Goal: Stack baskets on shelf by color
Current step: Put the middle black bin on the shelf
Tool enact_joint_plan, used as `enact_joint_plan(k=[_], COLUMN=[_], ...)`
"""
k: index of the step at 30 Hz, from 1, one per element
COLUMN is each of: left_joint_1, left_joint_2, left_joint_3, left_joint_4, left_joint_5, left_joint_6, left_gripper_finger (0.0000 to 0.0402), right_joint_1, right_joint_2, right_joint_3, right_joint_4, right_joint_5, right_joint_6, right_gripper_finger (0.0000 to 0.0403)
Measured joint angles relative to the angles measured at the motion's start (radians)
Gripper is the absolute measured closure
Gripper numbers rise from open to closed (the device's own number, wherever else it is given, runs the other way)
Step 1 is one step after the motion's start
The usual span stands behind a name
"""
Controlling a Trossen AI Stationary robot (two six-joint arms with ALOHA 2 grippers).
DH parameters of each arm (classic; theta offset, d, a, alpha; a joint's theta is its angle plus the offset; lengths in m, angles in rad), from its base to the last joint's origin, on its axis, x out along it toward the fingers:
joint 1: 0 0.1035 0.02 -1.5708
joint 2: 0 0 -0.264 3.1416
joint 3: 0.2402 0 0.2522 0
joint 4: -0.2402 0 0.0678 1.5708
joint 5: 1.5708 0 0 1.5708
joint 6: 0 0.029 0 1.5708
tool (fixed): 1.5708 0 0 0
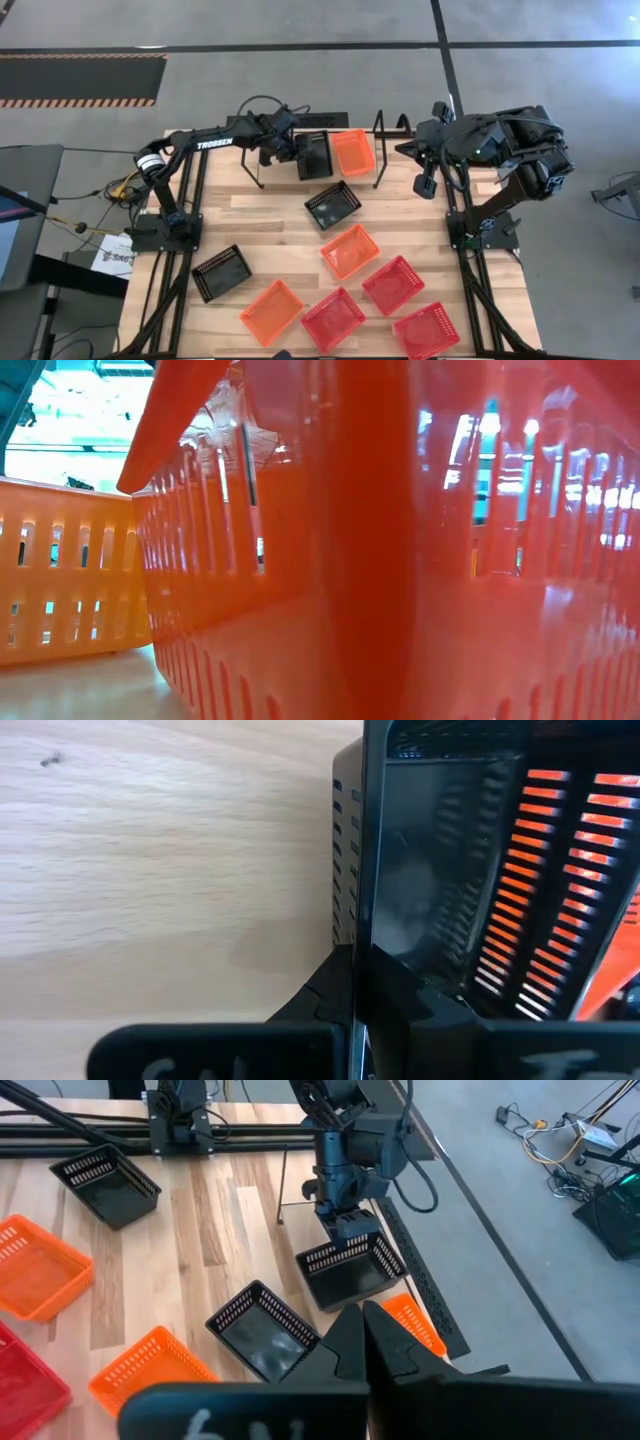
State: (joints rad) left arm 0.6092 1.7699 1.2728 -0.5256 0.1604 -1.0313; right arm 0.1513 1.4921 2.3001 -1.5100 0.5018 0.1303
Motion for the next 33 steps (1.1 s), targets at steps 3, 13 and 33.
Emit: enact_joint_plan(k=[3,13,33], left_joint_1=[-0.001,-0.002,0.007], left_joint_2=[0.000,0.000,0.000], left_joint_3=[0.000,0.000,0.042], left_joint_4=[-0.005,-0.007,0.077], left_joint_5=[-0.006,-0.027,-0.038], left_joint_6=[0.003,0.015,0.095], left_gripper_finger=[0.0401,0.0401,0.0331], right_joint_1=[0.000,0.000,0.000], right_joint_2=[0.000,0.000,0.000], right_joint_3=[0.000,0.000,0.000], right_joint_4=[0.000,0.000,-0.001], right_joint_5=[0.000,0.000,-0.005], right_joint_6=[0.000,0.001,0.008], right_gripper_finger=[0.0402,0.0402,0.0402])
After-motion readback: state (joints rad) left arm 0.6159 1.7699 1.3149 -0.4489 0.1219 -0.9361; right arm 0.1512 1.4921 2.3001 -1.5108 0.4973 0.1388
